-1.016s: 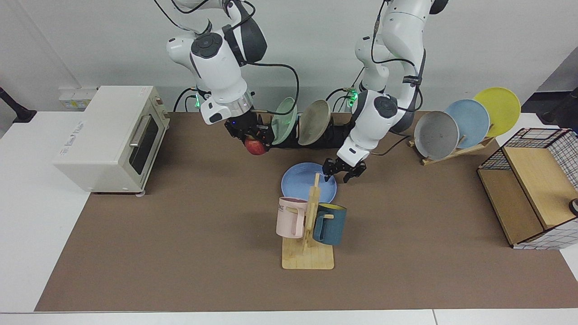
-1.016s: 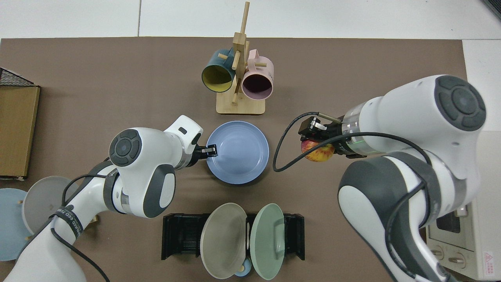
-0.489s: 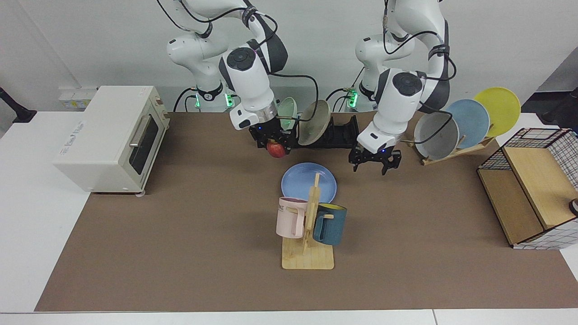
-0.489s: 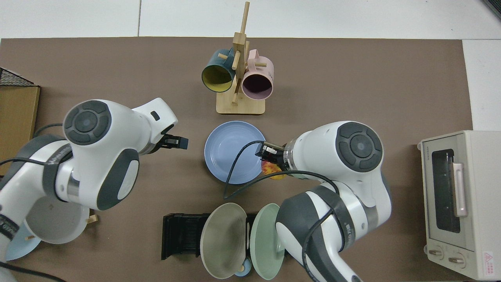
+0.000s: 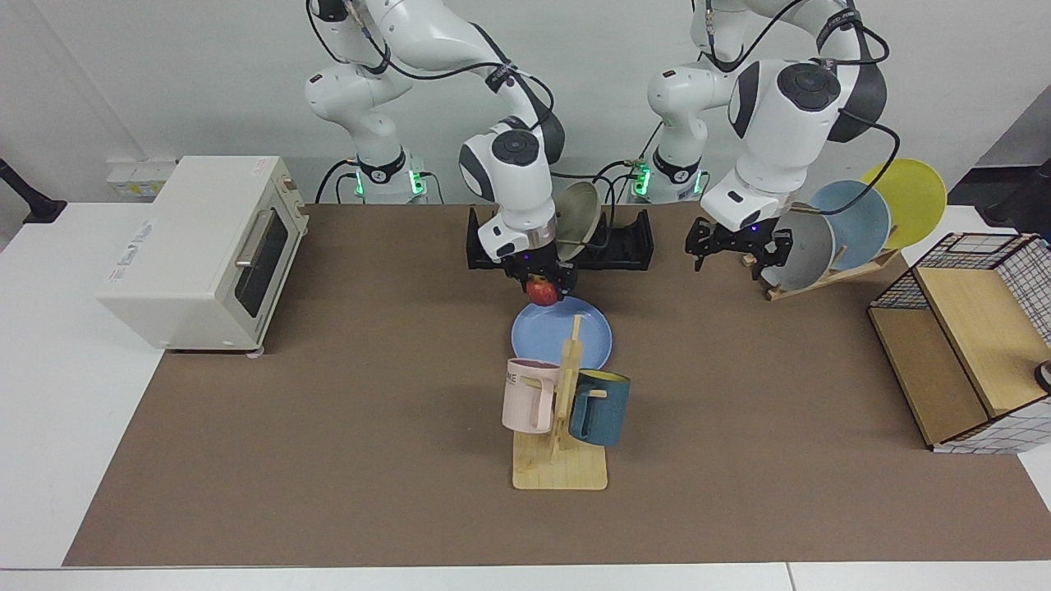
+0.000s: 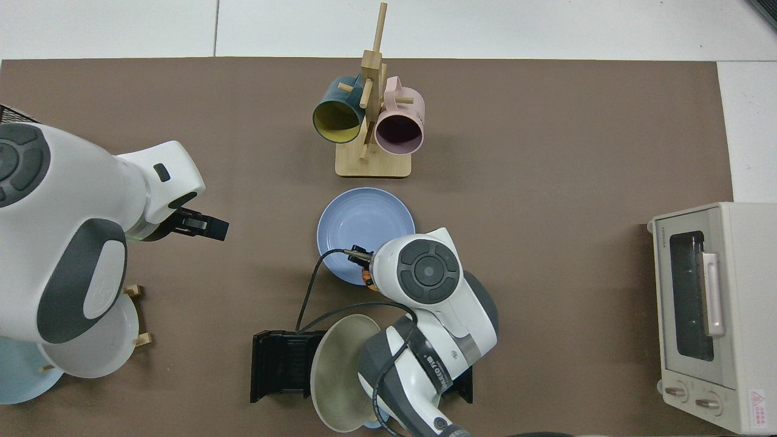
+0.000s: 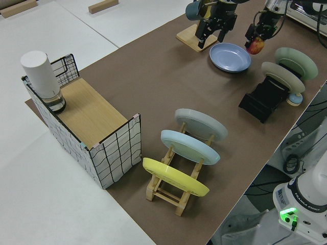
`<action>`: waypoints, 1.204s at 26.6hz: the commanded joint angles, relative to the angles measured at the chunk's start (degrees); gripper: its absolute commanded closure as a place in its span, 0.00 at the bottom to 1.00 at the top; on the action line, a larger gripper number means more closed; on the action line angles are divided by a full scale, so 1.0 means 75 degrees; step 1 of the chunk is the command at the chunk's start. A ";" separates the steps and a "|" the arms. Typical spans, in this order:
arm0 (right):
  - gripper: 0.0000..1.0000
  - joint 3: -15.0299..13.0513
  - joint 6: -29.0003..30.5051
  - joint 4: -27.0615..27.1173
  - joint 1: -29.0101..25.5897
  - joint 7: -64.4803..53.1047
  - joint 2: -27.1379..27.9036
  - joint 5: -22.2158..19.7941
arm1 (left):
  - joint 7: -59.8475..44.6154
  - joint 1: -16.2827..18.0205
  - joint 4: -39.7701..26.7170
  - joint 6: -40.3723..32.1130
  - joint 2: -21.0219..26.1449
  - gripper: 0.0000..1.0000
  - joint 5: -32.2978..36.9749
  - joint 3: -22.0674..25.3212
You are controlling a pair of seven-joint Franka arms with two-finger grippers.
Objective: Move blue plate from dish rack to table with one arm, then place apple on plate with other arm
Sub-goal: 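Lower the apple onto the blue plate and open the right gripper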
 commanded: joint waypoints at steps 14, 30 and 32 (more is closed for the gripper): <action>0.00 -0.0058 0.0311 0.0438 0.0018 0.0398 0.0558 -0.0590 | 0.0258 0.0153 0.0102 -0.0247 -0.0052 0.00 0.0049 -0.0049; 0.00 -0.0117 -0.1328 0.1306 -0.1118 -0.1146 -0.0437 -0.0485 | -0.0187 0.0047 0.0114 -0.0318 -0.0228 0.00 0.0002 -0.0119; 0.00 -0.0117 -0.1645 0.1306 -0.1341 -0.1638 -0.0648 -0.0473 | -0.0223 0.0036 0.0114 -0.0341 -0.0240 0.00 0.0002 -0.0131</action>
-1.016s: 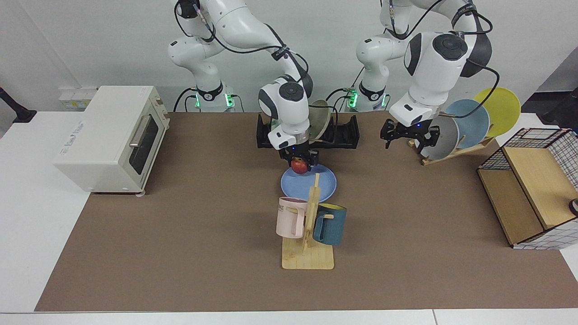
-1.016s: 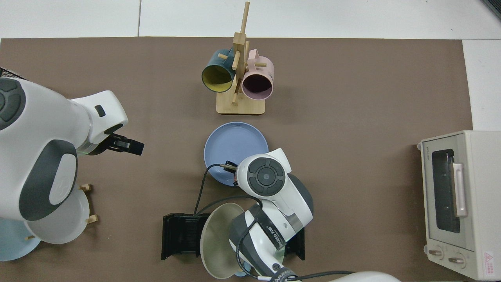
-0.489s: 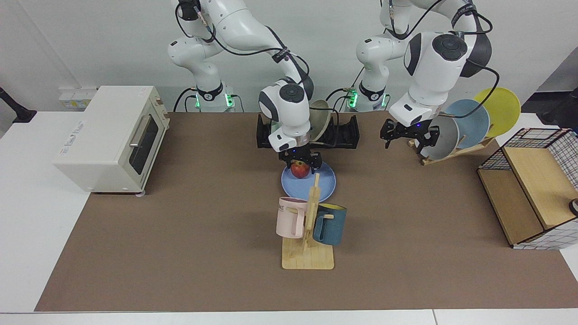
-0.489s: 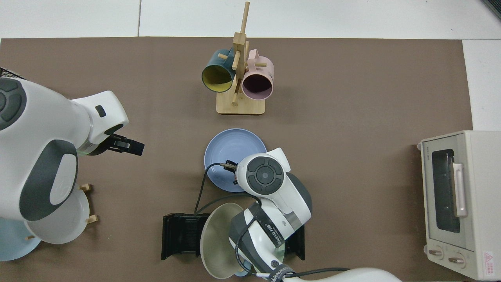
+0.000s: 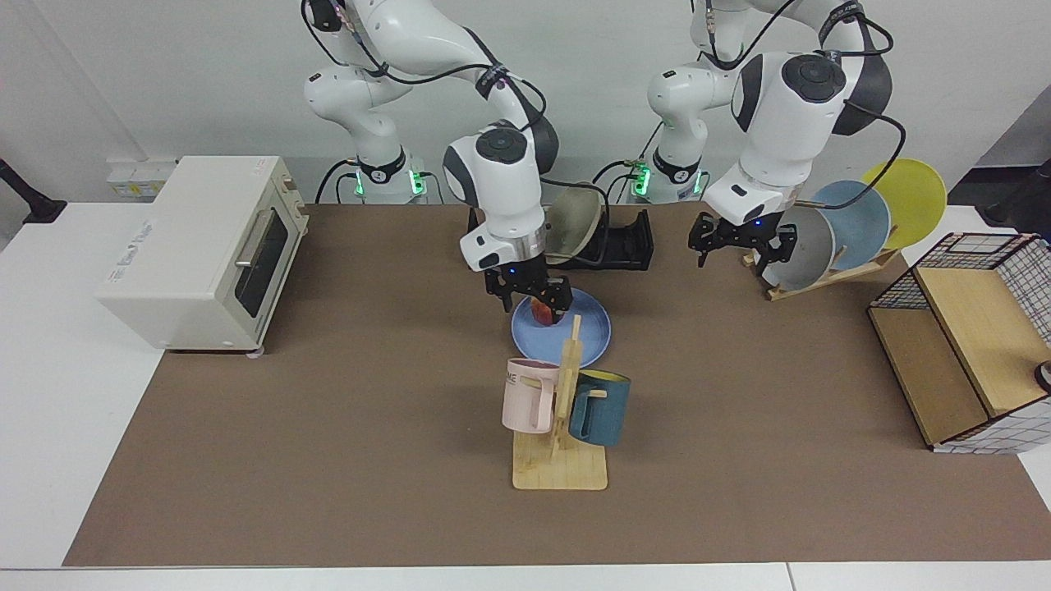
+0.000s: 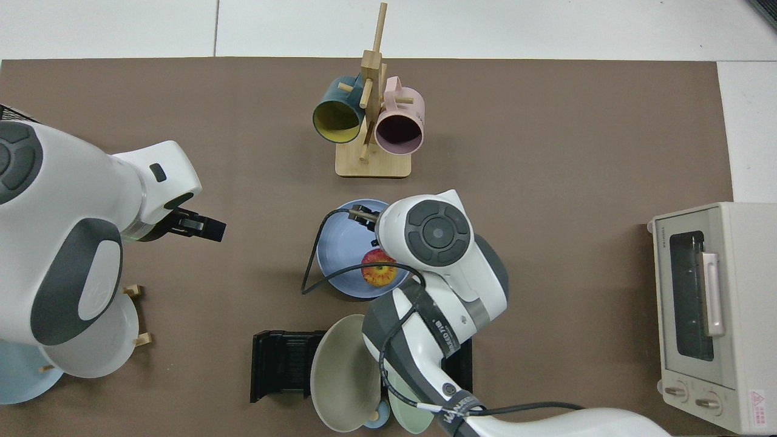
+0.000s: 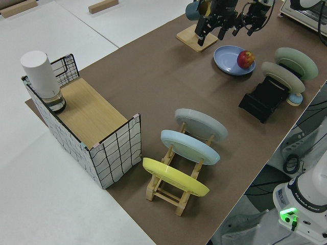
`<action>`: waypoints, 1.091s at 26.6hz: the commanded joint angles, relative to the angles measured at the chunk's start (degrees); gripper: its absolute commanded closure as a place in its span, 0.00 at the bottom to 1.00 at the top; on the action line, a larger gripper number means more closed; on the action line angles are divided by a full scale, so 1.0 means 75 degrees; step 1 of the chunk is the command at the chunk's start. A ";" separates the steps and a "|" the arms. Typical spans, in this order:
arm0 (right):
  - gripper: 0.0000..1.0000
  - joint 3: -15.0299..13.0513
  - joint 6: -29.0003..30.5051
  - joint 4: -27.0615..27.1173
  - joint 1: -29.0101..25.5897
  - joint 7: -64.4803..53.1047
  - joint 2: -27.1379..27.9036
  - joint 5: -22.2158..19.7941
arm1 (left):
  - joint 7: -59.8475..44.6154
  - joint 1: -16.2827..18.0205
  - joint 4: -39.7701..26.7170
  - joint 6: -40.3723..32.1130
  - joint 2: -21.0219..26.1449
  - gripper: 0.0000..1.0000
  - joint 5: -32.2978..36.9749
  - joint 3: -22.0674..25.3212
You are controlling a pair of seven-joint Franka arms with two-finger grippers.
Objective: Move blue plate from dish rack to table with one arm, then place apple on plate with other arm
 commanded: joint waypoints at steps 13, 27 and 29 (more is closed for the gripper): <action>0.00 0.0110 -0.2477 -0.0086 -0.2038 -0.3627 -0.1778 0.0004 | -0.0199 0.0066 0.0139 -0.0255 -0.0184 0.00 0.0004 -0.0014; 0.00 0.0052 -0.4389 -0.0051 -0.3633 -0.6535 -0.2857 0.0004 | -0.0188 0.0089 0.0198 -0.0266 -0.0196 0.00 0.0016 0.0057; 0.00 0.0052 -0.4482 -0.0039 -0.3727 -0.6698 -0.2845 -0.0054 | -0.0188 0.0089 0.0198 -0.0290 -0.0208 0.00 0.0016 0.0068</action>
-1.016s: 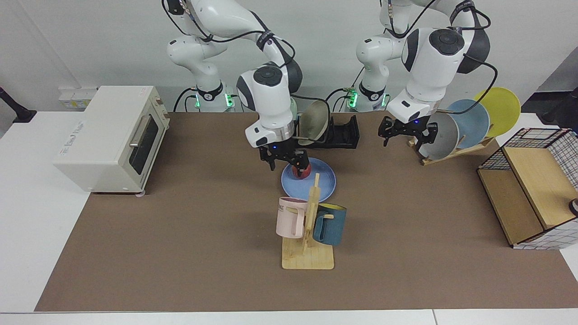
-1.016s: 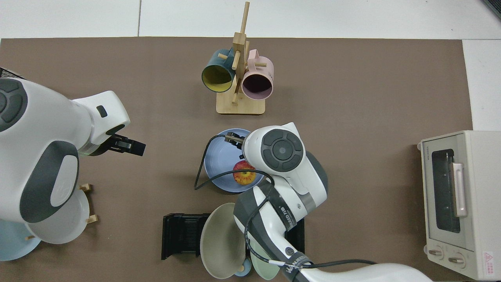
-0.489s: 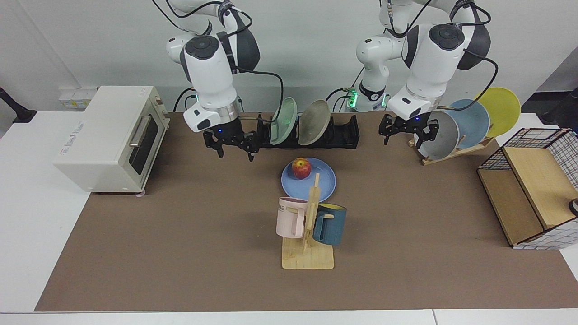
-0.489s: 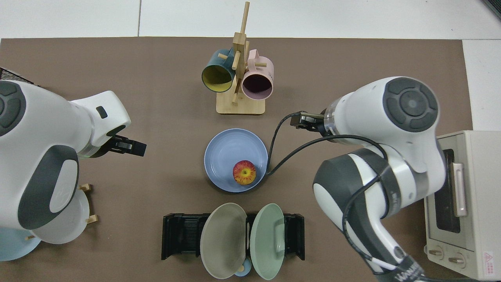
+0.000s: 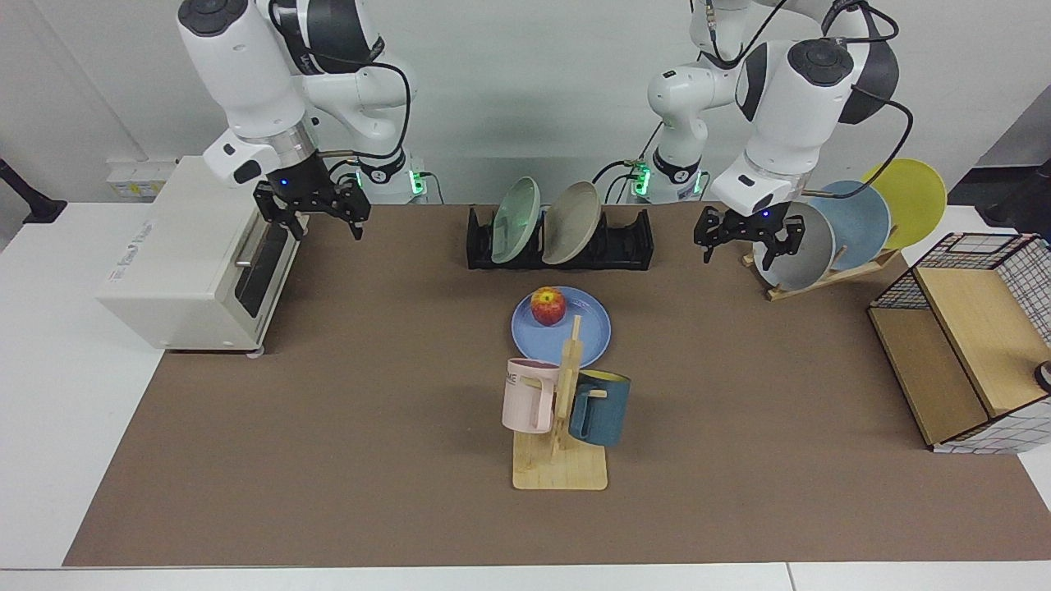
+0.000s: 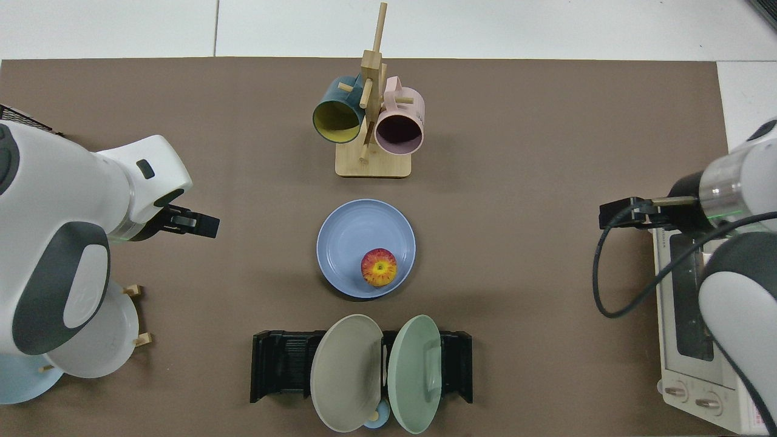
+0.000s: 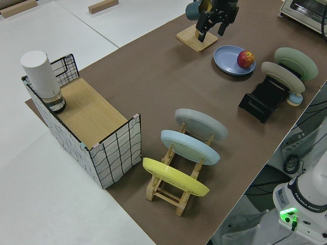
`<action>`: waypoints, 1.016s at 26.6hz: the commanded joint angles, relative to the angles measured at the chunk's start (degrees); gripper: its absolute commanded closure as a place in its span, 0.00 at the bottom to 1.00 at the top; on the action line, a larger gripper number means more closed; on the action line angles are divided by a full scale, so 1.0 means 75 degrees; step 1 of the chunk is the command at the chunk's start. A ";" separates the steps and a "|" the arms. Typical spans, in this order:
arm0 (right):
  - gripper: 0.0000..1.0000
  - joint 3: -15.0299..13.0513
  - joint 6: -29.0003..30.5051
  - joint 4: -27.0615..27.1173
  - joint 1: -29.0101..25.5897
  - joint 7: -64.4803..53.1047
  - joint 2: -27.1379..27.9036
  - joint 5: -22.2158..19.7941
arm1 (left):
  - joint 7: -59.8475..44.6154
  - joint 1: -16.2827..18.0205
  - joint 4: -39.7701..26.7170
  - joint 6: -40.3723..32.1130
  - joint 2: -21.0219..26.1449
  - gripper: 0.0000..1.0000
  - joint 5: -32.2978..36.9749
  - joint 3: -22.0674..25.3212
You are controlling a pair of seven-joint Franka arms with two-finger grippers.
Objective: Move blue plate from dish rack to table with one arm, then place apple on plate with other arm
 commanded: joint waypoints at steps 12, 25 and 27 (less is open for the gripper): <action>0.00 0.0125 -0.0459 0.0358 -0.0585 -0.1064 -0.0035 -0.0210 | -0.0315 0.0147 0.1076 -0.1153 0.0140 0.00 0.0028 -0.0080; 0.00 0.0125 -0.0459 0.0358 -0.0585 -0.1064 -0.0035 -0.0210 | -0.1252 0.0322 0.2846 -0.2888 0.1030 0.00 0.0110 -0.0115; 0.00 0.0125 -0.0459 0.0358 -0.0585 -0.1064 -0.0035 -0.0210 | -0.1265 0.0322 0.2822 -0.2806 0.1018 0.00 0.0121 -0.0115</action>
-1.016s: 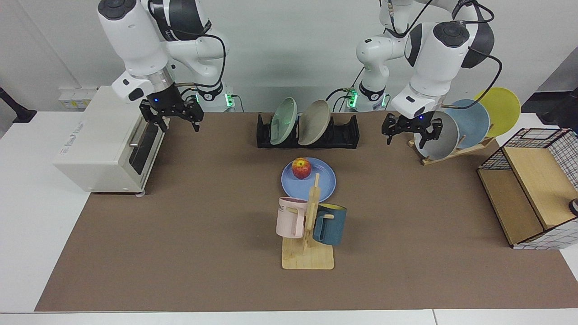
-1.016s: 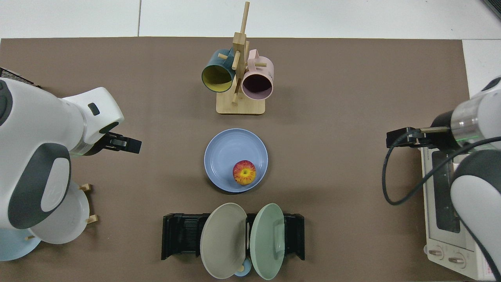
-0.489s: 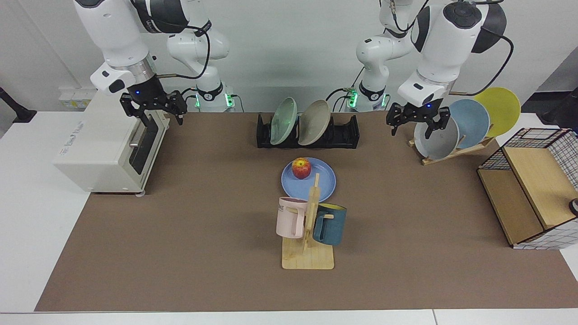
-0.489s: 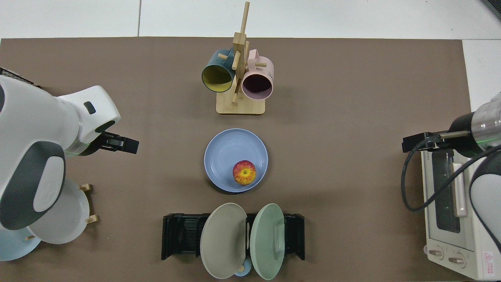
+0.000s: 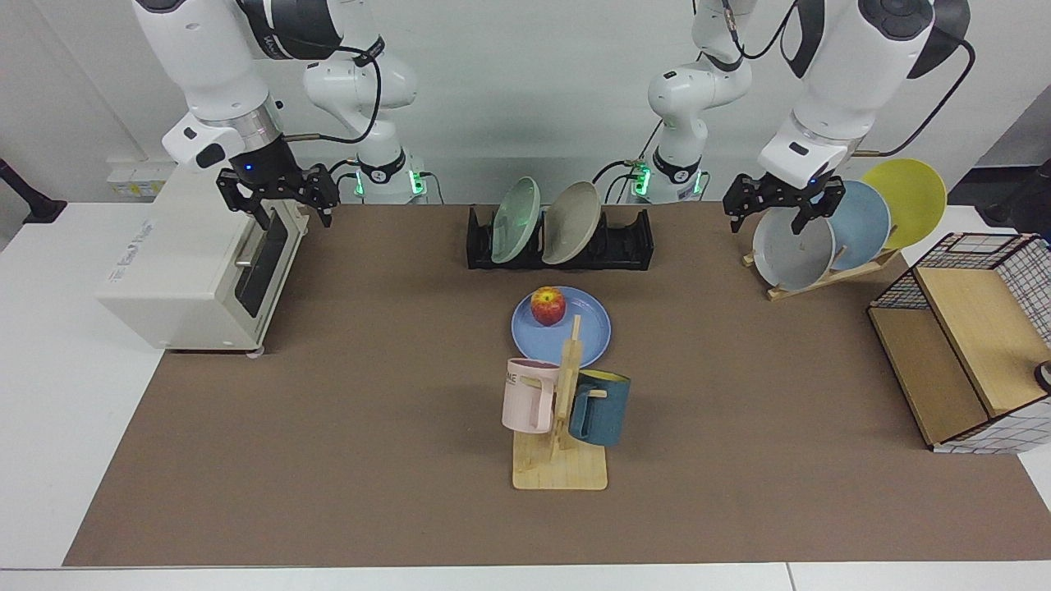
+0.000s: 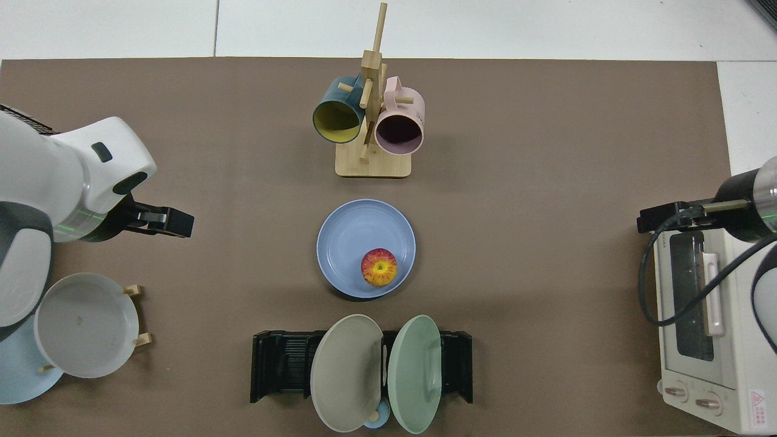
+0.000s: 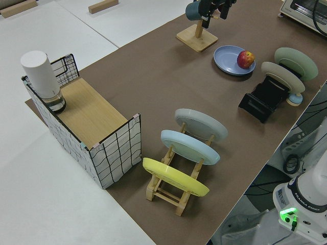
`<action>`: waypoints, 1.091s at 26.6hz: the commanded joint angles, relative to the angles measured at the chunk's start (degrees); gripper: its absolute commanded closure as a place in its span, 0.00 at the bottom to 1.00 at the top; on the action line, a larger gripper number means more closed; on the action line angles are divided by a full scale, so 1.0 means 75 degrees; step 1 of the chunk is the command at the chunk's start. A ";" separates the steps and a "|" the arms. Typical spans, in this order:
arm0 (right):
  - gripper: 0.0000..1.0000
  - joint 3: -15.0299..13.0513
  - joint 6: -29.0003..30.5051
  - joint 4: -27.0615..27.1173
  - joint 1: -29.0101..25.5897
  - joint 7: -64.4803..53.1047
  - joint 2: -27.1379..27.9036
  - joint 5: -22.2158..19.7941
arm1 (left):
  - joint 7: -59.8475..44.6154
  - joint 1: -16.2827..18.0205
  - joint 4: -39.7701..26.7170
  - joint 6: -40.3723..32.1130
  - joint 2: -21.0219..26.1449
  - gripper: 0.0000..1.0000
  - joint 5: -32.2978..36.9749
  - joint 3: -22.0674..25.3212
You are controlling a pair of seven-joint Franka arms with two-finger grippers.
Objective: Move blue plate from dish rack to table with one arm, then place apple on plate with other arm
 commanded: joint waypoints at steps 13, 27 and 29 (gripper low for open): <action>0.00 0.0104 -0.0123 0.0102 -0.0162 -0.0229 0.0013 -0.0018 | -0.0430 -0.0081 0.0483 0.0044 0.0254 0.00 0.0133 -0.0097; 0.00 0.0104 -0.0123 0.0102 -0.0162 -0.0229 0.0025 -0.0018 | -0.0091 -0.2319 0.0342 -0.0331 -0.0251 0.00 0.0004 0.2376; 0.00 0.0104 -0.0123 0.0102 -0.0162 -0.0229 0.0025 -0.0018 | -0.0091 -0.2307 0.0342 -0.0296 -0.0251 0.00 0.0004 0.2352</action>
